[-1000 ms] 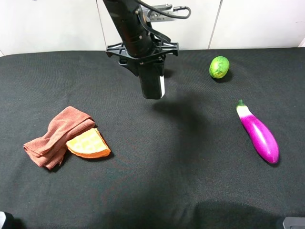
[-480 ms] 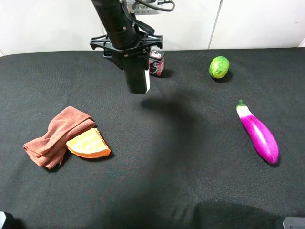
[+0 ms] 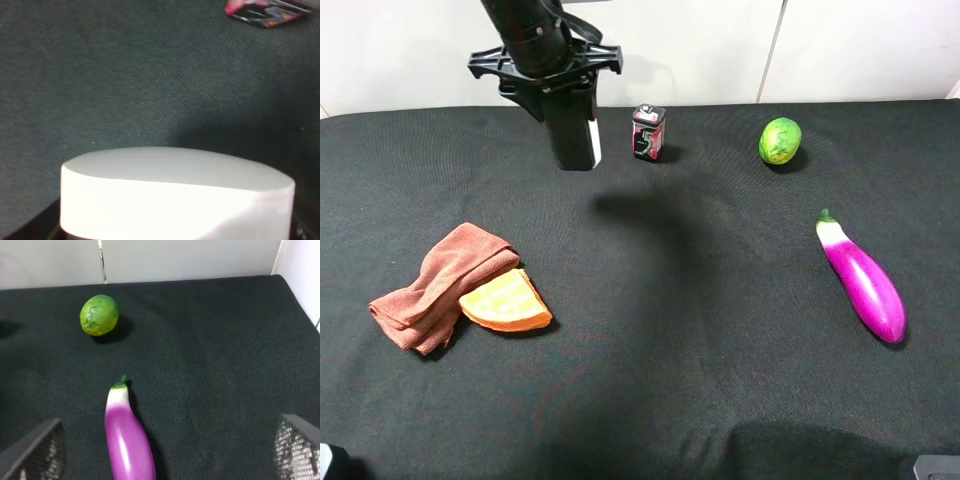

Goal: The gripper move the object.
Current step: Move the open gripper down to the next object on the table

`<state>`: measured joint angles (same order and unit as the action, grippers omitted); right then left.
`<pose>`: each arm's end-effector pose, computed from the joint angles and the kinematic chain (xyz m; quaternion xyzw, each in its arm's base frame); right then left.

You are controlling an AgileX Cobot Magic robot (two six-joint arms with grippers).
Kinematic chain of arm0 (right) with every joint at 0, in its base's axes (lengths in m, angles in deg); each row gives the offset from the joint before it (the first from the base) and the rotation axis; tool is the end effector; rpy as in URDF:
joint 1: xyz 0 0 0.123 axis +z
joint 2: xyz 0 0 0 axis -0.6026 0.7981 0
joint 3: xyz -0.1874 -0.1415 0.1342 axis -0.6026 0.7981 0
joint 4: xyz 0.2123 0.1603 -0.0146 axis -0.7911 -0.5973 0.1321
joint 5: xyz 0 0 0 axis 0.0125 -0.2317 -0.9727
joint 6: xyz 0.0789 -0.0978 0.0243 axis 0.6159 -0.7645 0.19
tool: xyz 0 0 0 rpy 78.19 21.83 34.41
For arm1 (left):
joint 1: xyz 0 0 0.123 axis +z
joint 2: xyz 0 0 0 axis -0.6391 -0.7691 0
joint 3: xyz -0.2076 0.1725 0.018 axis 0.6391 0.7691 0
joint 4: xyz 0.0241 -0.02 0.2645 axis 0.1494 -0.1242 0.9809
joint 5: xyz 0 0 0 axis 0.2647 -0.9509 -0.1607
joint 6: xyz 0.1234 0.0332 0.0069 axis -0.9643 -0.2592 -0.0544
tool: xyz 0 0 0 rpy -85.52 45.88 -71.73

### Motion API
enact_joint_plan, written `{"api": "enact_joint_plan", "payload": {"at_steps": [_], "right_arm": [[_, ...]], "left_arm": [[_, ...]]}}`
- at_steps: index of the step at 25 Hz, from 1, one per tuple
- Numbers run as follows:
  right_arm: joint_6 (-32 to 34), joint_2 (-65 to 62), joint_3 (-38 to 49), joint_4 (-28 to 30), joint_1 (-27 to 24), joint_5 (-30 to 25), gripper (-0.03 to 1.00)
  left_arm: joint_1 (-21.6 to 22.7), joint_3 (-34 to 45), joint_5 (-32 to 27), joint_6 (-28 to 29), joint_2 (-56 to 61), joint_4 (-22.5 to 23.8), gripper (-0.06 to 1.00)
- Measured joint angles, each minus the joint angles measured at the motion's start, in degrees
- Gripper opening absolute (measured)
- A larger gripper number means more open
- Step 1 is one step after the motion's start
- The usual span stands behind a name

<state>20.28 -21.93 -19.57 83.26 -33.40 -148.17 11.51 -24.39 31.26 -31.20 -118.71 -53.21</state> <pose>0.0576 -0.0046 0.2721 0.0167 0.8406 0.0067 0.5413 0.4086 -0.2143 0.1843 0.0627 0.9736 -0.0748 0.2062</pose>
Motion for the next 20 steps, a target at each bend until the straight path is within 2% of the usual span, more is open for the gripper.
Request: {"api": "enact_joint_plan", "payload": {"at_steps": [12, 20], "right_arm": [[0.0, 0.0, 0.0, 0.0, 0.0, 0.0, 0.63], [0.0, 0.0, 0.0, 0.0, 0.0, 0.0, 0.63]], "left_arm": [[3.6, 0.0, 2.1, -1.7, -0.1, 0.3, 0.65], [4.3, 0.0, 2.7, -3.3, -0.1, 0.4, 0.65]]}}
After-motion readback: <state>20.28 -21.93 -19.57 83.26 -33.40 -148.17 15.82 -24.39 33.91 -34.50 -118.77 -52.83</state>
